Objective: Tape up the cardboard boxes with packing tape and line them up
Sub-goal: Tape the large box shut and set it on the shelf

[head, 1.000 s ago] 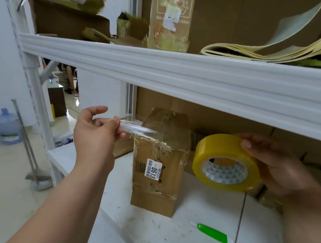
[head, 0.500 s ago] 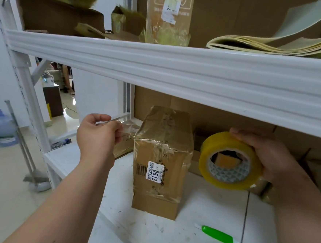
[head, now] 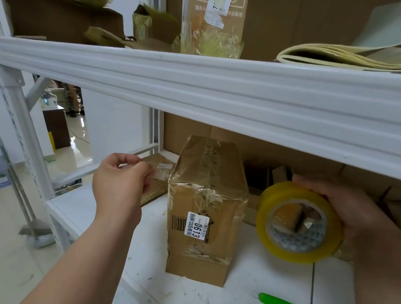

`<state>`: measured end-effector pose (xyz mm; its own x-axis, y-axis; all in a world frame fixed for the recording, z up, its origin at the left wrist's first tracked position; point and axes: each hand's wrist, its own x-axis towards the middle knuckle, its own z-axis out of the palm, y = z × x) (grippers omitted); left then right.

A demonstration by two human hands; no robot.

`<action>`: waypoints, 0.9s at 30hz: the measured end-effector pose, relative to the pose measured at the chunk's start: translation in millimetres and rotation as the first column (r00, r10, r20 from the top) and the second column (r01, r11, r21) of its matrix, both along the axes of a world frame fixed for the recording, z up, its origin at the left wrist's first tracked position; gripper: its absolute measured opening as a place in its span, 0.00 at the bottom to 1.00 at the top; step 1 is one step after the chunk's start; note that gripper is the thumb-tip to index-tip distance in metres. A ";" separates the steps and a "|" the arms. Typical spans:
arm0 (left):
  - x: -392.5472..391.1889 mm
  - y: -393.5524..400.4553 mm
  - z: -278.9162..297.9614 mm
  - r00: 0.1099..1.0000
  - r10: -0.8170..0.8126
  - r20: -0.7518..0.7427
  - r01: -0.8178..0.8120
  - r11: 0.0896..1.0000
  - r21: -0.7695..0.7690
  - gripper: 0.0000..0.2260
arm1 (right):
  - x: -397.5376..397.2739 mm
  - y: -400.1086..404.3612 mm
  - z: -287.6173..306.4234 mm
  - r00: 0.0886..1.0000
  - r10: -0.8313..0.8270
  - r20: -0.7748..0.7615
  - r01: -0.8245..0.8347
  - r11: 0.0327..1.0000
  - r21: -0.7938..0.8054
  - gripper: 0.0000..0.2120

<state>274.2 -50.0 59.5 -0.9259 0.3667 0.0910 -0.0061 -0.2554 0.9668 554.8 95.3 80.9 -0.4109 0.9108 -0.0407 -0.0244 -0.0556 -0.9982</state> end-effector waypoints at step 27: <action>-16.5 8.5 -14.5 0.763 -0.572 -0.300 0.143 0.603 -0.785 0.06 | -17.4 -7.1 -23.5 0.981 0.016 0.192 -0.045 0.988 0.148 0.12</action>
